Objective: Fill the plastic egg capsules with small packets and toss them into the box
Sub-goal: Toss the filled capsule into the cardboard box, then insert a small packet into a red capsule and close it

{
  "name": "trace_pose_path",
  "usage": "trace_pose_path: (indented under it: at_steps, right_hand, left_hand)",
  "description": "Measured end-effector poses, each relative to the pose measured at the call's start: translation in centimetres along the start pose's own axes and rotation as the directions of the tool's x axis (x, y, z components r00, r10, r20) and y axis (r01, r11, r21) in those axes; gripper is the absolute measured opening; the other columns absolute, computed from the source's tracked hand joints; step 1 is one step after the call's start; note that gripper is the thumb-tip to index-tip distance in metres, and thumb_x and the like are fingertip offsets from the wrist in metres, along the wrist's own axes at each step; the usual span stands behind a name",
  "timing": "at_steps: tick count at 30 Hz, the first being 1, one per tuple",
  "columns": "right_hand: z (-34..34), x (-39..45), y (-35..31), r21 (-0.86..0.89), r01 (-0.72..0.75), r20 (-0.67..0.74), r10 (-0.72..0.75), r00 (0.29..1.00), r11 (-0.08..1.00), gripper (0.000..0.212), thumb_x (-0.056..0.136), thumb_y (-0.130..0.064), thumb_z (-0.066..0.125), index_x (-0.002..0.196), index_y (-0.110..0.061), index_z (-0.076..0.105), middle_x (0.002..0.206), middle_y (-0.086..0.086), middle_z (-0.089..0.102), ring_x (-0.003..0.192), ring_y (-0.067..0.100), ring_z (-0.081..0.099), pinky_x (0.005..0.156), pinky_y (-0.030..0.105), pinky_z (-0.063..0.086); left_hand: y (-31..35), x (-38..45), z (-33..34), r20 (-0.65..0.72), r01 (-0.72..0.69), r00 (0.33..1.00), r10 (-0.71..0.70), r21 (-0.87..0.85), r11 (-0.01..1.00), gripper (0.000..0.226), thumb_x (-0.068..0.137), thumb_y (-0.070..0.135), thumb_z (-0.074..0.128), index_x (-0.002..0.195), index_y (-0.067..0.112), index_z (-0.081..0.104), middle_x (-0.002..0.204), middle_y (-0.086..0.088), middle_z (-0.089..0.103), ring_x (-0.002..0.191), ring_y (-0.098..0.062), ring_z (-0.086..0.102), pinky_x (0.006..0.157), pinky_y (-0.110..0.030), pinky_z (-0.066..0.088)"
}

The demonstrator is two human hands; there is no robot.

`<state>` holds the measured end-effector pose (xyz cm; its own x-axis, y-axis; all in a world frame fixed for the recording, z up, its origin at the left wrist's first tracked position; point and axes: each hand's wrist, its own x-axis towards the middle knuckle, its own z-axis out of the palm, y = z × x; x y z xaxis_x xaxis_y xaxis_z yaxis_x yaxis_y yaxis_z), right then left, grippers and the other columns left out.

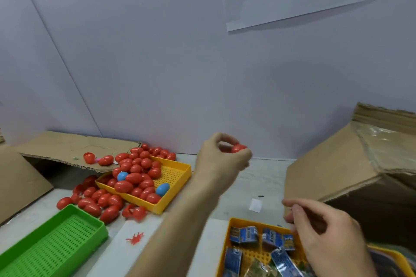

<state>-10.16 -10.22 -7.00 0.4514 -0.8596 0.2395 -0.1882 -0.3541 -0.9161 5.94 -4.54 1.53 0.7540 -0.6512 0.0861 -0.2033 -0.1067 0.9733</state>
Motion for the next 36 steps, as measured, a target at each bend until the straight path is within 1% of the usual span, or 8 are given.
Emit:
trace_pose_path:
  at_steps: [4,9,13,17,23,26,29,36]
  right_hand:
    - [-0.2,-0.1,0.0,-0.012,-0.002,0.082,0.003,0.997,1.000,0.026,0.093,-0.018,0.062,0.079,-0.038,0.070,0.072,-0.025,0.069,0.072,-0.007,0.063,0.059,0.013,0.045]
    - [-0.2,-0.1,0.1,-0.049,0.041,0.118,-0.035,0.992,0.998,0.026,0.092,-0.019,0.062,0.075,-0.038,0.070,0.072,-0.029,0.068,0.074,-0.009,0.063,0.056,0.007,0.043]
    - [-0.4,-0.3,-0.3,-0.072,0.104,0.121,-0.094,0.988,0.992,0.028,0.090,-0.016,0.061,0.070,-0.033,0.069,0.069,-0.019,0.068,0.068,-0.003,0.061,0.057,0.007,0.043]
    - [-1.1,-0.5,-0.8,-0.182,0.109,0.193,-0.073,0.979,0.977,0.026,0.088,-0.017,0.059,0.066,-0.029,0.068,0.064,-0.009,0.066,0.057,0.007,0.058,0.046,0.015,0.040]
    - [-1.8,-1.2,-1.4,-0.455,0.132,0.346,0.038,0.937,0.881,0.027,0.085,-0.021,0.058,0.065,-0.036,0.066,0.063,-0.046,0.051,0.067,-0.018,0.053,0.054,0.004,0.043]
    - [-1.1,-1.6,-1.7,-0.516,0.140,0.407,0.098,0.908,0.845,0.010,0.082,-0.037,0.070,0.073,-0.038,0.067,0.065,-0.034,0.059,0.064,-0.012,0.055,0.053,0.006,0.043]
    - [-0.4,-1.8,-2.1,-0.608,0.106,0.401,0.189,0.896,0.787,0.026,0.070,-0.058,0.078,0.079,-0.040,0.061,0.075,-0.018,0.063,0.063,-0.002,0.055,0.046,0.009,0.038]
    - [-0.4,-1.9,-1.9,-0.666,0.114,0.383,0.206,0.900,0.737,0.021,0.075,-0.051,0.078,0.086,-0.043,0.064,0.078,-0.020,0.062,0.066,-0.003,0.058,0.048,0.008,0.039]
  left_hand:
    - [-2.3,-4.9,3.1,-0.054,0.106,0.992,-0.117,-0.177,0.979,0.029,0.073,0.019,0.075,0.097,0.026,0.059,0.098,0.000,0.069,0.088,-0.021,0.072,0.079,-0.036,0.060]
    - [-5.3,-5.8,2.5,-0.170,0.157,0.966,-0.197,-0.223,0.962,0.024,0.081,0.005,0.069,0.093,0.022,0.057,0.104,-0.002,0.066,0.094,-0.024,0.070,0.078,-0.035,0.058]
    - [-6.2,-5.7,1.7,-0.172,0.118,0.973,-0.156,-0.211,0.970,0.026,0.080,0.003,0.069,0.081,0.026,0.057,0.101,0.002,0.068,0.089,-0.023,0.072,0.066,-0.030,0.056]
    - [-6.3,-5.7,1.6,-0.103,0.029,0.993,-0.052,-0.215,0.976,0.029,0.081,0.000,0.069,0.079,0.026,0.057,0.095,0.007,0.069,0.083,-0.030,0.071,0.064,-0.024,0.055]
    - [-6.9,-5.6,2.0,-0.034,0.012,0.999,-0.019,-0.188,0.982,0.030,0.083,-0.001,0.067,0.083,0.026,0.055,0.096,0.007,0.062,0.074,-0.019,0.071,0.049,-0.014,0.049]
    - [-7.1,-5.5,1.6,-0.032,-0.012,0.999,0.007,-0.186,0.983,0.029,0.083,0.002,0.068,0.083,0.028,0.055,0.098,0.008,0.062,0.080,-0.016,0.070,0.053,-0.015,0.052]
    - [-7.2,-5.3,1.0,-0.041,-0.036,0.999,0.029,-0.193,0.980,0.028,0.082,0.004,0.069,0.085,0.029,0.057,0.102,0.009,0.063,0.083,-0.015,0.072,0.057,-0.017,0.055]
    - [-7.1,-5.3,0.8,-0.043,-0.048,0.998,0.039,-0.226,0.973,0.031,0.083,0.003,0.068,0.091,0.031,0.056,0.104,0.008,0.063,0.085,-0.017,0.072,0.057,-0.014,0.055]
